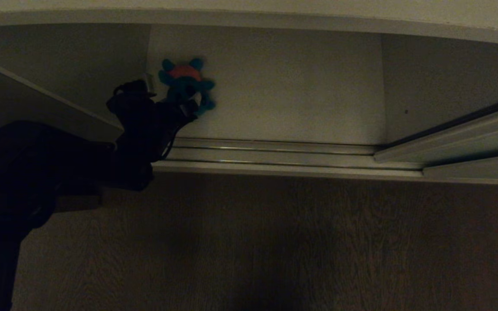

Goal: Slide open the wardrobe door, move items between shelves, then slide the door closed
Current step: Place the blue doll on the lower shelf

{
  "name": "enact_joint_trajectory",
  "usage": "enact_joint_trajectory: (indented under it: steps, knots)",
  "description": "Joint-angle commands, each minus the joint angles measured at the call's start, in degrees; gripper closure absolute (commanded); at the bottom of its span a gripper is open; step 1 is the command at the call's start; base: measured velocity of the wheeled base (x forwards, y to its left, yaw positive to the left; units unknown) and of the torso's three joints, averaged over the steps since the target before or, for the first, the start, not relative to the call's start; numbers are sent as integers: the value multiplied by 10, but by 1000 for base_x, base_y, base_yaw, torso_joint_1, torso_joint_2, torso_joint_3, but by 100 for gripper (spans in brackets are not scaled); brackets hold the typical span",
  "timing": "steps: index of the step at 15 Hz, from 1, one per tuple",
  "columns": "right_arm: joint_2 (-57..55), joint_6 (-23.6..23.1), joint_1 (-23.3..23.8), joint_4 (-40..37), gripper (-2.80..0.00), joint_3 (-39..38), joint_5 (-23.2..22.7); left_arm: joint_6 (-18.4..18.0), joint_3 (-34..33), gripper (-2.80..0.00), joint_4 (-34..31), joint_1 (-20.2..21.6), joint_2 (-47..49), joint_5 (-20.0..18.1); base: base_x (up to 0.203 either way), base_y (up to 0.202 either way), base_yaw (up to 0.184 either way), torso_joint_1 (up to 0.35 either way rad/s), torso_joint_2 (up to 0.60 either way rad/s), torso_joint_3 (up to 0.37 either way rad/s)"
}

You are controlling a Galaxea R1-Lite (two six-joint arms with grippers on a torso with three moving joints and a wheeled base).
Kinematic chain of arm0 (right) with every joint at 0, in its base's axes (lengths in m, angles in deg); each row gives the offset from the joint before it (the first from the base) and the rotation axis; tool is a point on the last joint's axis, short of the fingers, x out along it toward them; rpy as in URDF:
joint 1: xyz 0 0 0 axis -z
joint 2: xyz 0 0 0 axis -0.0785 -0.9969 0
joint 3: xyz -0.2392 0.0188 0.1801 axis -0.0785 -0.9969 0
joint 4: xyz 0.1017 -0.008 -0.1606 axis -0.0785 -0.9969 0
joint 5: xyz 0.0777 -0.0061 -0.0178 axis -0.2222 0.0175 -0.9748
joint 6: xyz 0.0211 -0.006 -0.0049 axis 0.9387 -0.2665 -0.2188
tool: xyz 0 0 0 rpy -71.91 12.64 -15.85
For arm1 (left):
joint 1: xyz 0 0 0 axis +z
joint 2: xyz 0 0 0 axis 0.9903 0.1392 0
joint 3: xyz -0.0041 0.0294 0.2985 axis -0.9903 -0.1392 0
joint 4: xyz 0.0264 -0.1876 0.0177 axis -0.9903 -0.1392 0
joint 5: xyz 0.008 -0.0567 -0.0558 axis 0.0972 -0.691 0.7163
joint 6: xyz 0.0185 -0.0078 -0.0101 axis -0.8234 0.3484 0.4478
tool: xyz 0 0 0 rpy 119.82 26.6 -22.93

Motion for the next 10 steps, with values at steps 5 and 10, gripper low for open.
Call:
enact_joint_trajectory:
  steps: [5,10]
  knots:
    - [3,0,0,1,0,0,0,-26,-185,0,-55,0,-157,-28,0,0,0,0,0,0]
    - [3,0,0,0,0,0,0,-52,-292,0,-104,0,-328,-32,0,0,0,0,0,0]
